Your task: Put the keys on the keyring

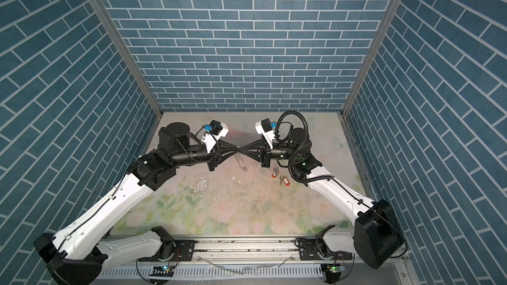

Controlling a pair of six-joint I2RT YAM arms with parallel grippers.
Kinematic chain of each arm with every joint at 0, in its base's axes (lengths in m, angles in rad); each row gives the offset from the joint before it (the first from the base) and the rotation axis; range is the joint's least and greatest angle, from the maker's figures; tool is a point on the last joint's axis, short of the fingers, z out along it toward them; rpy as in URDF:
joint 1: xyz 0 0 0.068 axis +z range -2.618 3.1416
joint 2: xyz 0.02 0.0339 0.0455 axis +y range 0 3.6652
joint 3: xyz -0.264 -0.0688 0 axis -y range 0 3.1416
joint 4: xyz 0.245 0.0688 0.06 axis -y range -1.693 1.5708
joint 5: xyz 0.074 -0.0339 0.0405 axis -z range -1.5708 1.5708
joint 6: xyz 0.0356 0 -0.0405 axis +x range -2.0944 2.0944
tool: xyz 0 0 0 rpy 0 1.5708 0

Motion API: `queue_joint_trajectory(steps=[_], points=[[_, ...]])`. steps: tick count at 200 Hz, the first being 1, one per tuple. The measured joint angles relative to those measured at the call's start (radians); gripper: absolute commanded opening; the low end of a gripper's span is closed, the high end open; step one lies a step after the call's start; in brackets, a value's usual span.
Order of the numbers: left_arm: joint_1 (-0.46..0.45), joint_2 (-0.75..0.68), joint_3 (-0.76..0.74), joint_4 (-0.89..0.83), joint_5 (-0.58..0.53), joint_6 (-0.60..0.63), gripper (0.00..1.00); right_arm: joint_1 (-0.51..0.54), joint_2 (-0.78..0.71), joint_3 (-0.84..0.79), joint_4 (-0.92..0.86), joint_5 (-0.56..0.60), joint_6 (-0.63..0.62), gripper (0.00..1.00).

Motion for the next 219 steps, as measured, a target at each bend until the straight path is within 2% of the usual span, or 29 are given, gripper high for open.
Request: queue_joint_trajectory(steps=[39,68,81,105,162,219], points=[[0.0,0.0,-0.006,0.016,-0.005,-0.019,0.0,-0.005,0.011,-0.001,0.02,0.001,0.014,0.0],[-0.003,0.0,-0.013,0.015,-0.044,-0.046,0.0,-0.005,0.02,-0.001,0.001,0.02,0.015,0.0],[-0.008,0.0,-0.018,0.011,-0.074,-0.07,0.0,-0.005,0.02,-0.001,-0.025,0.041,0.013,0.09],[-0.015,0.0,-0.023,-0.003,-0.152,-0.117,0.0,-0.003,0.012,-0.001,-0.113,0.1,-0.013,0.17],[-0.023,-0.005,-0.029,-0.054,-0.332,-0.231,0.0,-0.003,-0.079,-0.001,-0.395,0.334,-0.111,0.22],[-0.027,-0.002,-0.015,-0.121,-0.406,-0.318,0.0,-0.005,-0.14,-0.001,-0.69,0.697,-0.132,0.22]])
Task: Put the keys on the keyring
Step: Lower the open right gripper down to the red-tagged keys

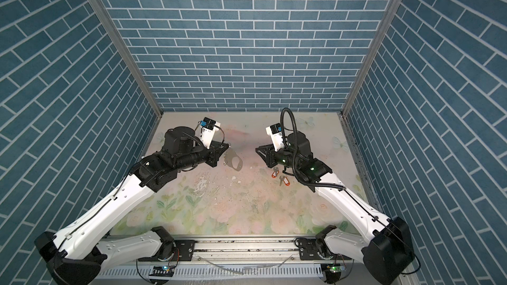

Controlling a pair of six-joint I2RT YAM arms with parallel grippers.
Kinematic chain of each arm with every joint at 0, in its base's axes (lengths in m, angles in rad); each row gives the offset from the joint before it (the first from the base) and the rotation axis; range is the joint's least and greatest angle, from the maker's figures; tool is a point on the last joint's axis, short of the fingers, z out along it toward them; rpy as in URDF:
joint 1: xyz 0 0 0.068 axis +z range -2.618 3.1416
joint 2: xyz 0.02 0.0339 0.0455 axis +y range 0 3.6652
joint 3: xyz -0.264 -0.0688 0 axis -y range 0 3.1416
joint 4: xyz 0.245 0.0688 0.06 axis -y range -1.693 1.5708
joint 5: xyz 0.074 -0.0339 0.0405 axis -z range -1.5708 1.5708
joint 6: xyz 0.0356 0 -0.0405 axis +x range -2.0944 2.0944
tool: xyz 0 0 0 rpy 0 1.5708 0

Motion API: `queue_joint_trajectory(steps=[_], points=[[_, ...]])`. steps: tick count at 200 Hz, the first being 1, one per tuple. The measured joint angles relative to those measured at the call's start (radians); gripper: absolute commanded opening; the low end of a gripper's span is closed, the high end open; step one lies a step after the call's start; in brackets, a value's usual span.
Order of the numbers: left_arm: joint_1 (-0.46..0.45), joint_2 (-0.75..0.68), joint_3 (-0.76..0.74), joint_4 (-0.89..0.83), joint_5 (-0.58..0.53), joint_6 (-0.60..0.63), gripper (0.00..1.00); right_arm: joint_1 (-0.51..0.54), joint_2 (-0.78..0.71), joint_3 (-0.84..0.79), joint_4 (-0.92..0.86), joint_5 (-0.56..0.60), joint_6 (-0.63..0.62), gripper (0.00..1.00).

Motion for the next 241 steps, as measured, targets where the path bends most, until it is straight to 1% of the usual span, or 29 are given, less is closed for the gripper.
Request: queue_joint_trajectory(steps=[41,63,76,93,111,126,146,208,241], points=[[-0.025,0.022,-0.002,-0.001,-0.056,-0.013,0.0,0.0,0.003,-0.037,-0.16,0.229,0.035,0.22],[-0.045,0.027,-0.038,0.026,-0.084,-0.015,0.0,0.0,0.023,-0.095,-0.21,0.307,0.065,0.22],[-0.056,0.026,-0.086,0.06,-0.101,-0.019,0.0,0.0,0.05,-0.121,-0.235,0.342,0.08,0.22],[-0.064,0.028,-0.156,0.096,-0.114,-0.027,0.0,-0.006,0.101,-0.143,-0.254,0.386,0.098,0.25],[-0.071,0.043,-0.196,0.111,-0.119,-0.041,0.0,-0.028,0.144,-0.164,-0.254,0.398,0.114,0.29],[-0.079,0.056,-0.199,0.121,-0.123,-0.045,0.0,-0.055,0.171,-0.175,-0.253,0.402,0.127,0.32],[-0.085,0.058,-0.199,0.142,-0.129,-0.048,0.0,-0.076,0.205,-0.175,-0.242,0.412,0.144,0.35],[-0.085,0.058,-0.199,0.158,-0.136,-0.048,0.0,-0.094,0.359,-0.175,-0.18,0.414,0.205,0.36],[-0.085,0.058,-0.199,0.158,-0.136,-0.049,0.0,-0.094,0.391,-0.172,-0.134,0.411,0.212,0.35]])
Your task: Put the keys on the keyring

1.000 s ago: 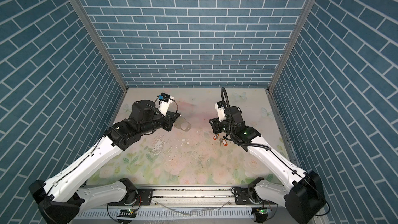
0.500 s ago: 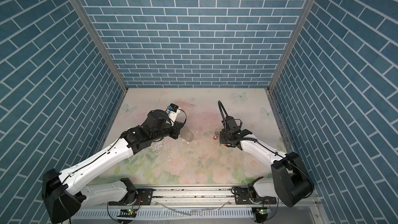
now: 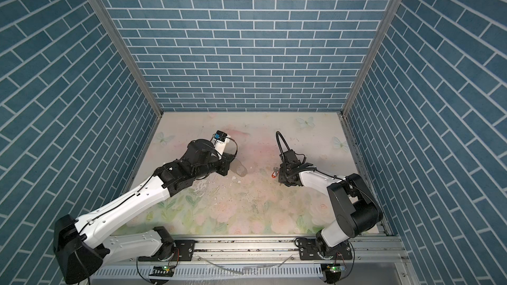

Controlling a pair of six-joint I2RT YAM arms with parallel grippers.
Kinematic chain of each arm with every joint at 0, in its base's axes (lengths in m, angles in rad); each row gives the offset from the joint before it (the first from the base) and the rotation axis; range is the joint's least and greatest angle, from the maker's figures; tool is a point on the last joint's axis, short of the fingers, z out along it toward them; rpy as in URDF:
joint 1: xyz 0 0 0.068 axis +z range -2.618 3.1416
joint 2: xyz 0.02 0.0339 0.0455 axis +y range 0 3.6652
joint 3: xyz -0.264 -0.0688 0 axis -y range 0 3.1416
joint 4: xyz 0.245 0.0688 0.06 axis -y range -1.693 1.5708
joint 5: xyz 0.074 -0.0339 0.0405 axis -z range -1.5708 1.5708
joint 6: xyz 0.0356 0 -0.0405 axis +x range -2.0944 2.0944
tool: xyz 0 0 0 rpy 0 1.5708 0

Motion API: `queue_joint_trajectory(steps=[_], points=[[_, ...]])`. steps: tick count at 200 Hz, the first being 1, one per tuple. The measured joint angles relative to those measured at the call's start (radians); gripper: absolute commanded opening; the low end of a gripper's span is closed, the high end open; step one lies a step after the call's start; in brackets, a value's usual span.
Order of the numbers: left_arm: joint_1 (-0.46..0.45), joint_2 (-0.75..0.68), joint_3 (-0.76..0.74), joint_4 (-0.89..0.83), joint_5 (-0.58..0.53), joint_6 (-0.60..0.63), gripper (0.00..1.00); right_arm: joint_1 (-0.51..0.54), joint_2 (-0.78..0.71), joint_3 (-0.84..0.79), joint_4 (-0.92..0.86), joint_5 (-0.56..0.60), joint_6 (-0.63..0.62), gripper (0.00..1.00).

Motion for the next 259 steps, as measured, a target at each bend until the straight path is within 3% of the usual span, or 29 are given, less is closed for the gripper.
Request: queue_joint_trajectory(steps=[93,209,259], points=[[0.0,-0.013,-0.009,0.009,0.003,-0.004,0.0,0.0,0.032,0.023,0.085,-0.14,-0.043,0.31],[-0.002,-0.014,-0.011,0.026,0.023,-0.016,0.0,0.028,-0.005,0.023,0.001,-0.079,-0.092,0.19],[-0.002,-0.014,-0.011,0.025,0.023,-0.016,0.0,0.042,0.017,0.043,-0.003,-0.06,-0.093,0.09]])
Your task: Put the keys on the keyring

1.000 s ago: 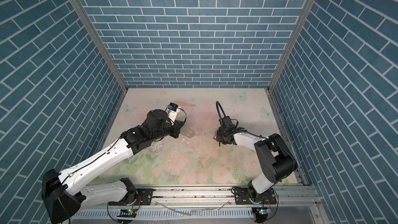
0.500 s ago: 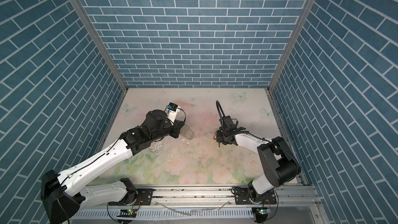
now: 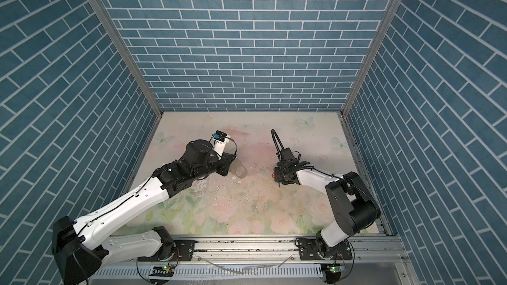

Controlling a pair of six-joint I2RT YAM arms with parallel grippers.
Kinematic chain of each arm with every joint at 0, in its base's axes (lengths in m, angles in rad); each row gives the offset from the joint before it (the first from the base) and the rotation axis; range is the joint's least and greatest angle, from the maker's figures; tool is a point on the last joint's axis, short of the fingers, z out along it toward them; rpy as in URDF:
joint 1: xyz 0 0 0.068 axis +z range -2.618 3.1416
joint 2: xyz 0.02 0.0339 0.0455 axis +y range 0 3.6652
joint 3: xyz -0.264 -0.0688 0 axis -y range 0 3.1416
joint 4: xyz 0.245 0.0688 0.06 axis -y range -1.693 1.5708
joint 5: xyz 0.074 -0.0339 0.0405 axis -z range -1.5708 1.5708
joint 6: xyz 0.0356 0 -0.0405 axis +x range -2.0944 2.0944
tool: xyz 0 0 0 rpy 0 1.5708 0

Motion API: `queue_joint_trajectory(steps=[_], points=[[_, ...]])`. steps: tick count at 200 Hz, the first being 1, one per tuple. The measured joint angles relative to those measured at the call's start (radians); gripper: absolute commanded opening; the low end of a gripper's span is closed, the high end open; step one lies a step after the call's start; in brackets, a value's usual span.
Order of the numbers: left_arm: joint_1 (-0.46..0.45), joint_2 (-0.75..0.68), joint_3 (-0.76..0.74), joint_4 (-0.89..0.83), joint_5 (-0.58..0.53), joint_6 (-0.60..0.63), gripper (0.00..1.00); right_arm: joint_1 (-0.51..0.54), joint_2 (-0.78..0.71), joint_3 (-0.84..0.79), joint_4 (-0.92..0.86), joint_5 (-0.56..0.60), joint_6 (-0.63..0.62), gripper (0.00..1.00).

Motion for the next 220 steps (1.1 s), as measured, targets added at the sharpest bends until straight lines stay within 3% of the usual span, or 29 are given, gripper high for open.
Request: queue_joint_trajectory(steps=[45,94,127,169,220], points=[[0.0,0.0,0.0,0.0,0.0,0.0,0.0,0.002,0.0,0.006,-0.01,0.01,0.0,0.0],[0.0,0.0,0.0,-0.004,-0.001,0.0,0.0,0.004,-0.019,0.006,-0.048,0.035,-0.025,0.0],[0.0,0.0,0.0,-0.003,0.0,0.002,0.0,0.004,-0.125,0.005,-0.059,0.025,-0.055,0.0],[-0.011,0.002,0.008,-0.011,0.003,0.034,0.0,0.004,-0.303,0.004,-0.038,-0.058,-0.122,0.0],[-0.037,0.034,0.061,-0.026,0.03,0.095,0.0,0.004,-0.415,0.004,0.05,-0.263,-0.199,0.0]])
